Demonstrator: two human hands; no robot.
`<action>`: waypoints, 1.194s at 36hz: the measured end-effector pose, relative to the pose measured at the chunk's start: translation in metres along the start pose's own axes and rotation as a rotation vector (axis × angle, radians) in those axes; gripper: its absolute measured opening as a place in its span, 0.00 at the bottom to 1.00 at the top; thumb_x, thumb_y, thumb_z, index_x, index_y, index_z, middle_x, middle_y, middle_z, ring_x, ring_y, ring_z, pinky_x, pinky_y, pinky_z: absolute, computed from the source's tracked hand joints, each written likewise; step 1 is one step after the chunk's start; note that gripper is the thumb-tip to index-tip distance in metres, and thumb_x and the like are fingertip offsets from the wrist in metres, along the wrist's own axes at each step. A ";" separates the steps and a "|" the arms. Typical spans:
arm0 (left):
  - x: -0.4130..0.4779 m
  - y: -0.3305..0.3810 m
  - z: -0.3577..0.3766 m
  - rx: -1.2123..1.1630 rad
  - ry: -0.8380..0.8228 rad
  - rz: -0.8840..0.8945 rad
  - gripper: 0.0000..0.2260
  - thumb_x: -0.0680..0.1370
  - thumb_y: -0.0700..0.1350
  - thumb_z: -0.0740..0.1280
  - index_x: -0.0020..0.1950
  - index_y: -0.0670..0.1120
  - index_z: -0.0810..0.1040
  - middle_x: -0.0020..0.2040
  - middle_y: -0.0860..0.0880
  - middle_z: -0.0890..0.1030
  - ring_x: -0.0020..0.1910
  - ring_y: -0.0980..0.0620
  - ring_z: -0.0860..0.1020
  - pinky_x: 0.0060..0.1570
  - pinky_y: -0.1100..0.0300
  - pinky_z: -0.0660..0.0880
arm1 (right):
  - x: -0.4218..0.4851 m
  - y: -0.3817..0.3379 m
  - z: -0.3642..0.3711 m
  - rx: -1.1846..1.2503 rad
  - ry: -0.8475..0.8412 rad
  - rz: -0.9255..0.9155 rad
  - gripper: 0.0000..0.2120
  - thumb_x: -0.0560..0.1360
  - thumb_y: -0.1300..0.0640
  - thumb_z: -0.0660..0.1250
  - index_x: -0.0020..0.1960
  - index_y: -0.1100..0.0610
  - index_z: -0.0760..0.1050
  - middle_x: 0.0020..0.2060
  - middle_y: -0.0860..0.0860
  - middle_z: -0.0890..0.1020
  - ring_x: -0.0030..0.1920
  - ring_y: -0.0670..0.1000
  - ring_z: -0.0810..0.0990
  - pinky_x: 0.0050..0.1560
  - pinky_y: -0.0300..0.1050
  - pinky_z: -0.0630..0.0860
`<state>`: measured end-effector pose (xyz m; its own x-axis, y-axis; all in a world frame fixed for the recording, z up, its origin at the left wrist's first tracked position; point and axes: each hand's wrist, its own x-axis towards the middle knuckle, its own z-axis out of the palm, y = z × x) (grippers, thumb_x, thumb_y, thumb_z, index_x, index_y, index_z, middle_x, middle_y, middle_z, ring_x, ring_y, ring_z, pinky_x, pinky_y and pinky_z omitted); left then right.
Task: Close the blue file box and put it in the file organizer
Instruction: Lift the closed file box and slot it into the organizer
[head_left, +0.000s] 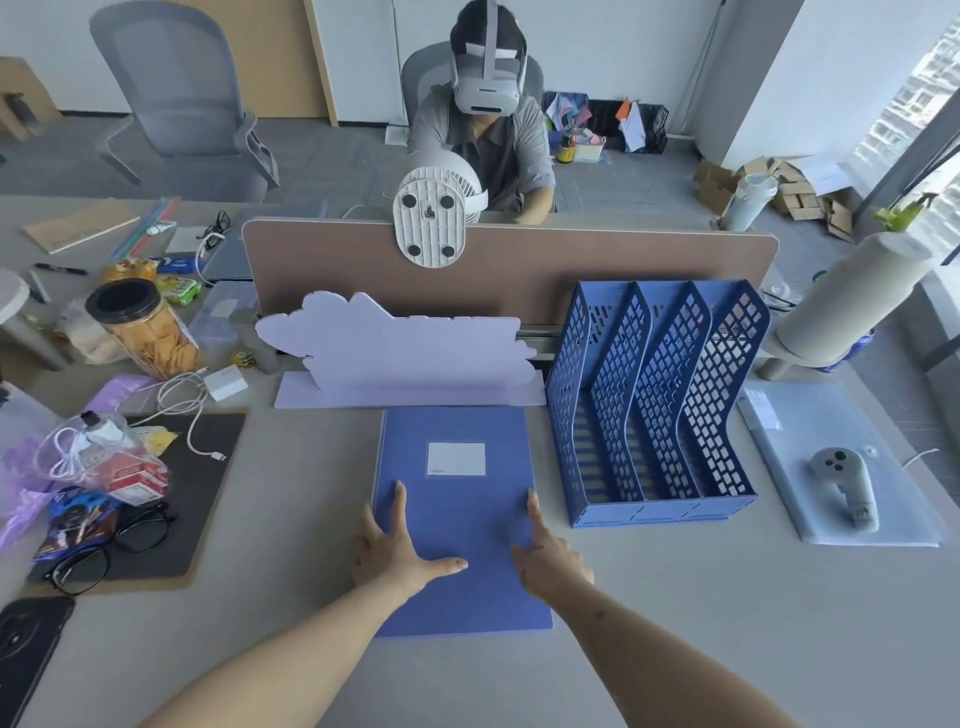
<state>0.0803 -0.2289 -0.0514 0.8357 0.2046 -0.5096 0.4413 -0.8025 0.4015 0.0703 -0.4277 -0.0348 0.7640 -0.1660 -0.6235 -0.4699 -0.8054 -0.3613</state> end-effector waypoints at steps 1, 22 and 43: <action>0.000 0.000 -0.001 -0.007 -0.007 -0.001 0.65 0.54 0.74 0.73 0.75 0.65 0.32 0.79 0.47 0.38 0.78 0.40 0.52 0.68 0.45 0.69 | 0.001 0.001 0.000 0.044 -0.028 0.002 0.37 0.78 0.50 0.56 0.77 0.34 0.35 0.50 0.52 0.80 0.50 0.57 0.79 0.48 0.48 0.72; -0.003 -0.032 -0.035 -0.857 -0.135 -0.061 0.52 0.67 0.38 0.80 0.80 0.52 0.49 0.75 0.50 0.66 0.69 0.46 0.69 0.66 0.49 0.66 | -0.026 -0.006 0.031 0.931 -0.073 0.117 0.24 0.77 0.56 0.68 0.70 0.54 0.65 0.59 0.52 0.78 0.54 0.55 0.79 0.51 0.47 0.76; 0.003 0.031 -0.120 -0.802 -0.279 0.361 0.49 0.66 0.40 0.81 0.77 0.60 0.54 0.73 0.53 0.68 0.67 0.48 0.72 0.55 0.52 0.74 | -0.100 -0.015 -0.119 0.874 0.032 -0.161 0.26 0.68 0.38 0.71 0.63 0.48 0.75 0.57 0.57 0.82 0.44 0.57 0.82 0.55 0.57 0.81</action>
<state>0.1361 -0.1863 0.0507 0.9035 -0.2089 -0.3742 0.3507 -0.1414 0.9257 0.0538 -0.4664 0.1150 0.8556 -0.1144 -0.5049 -0.5156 -0.1007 -0.8509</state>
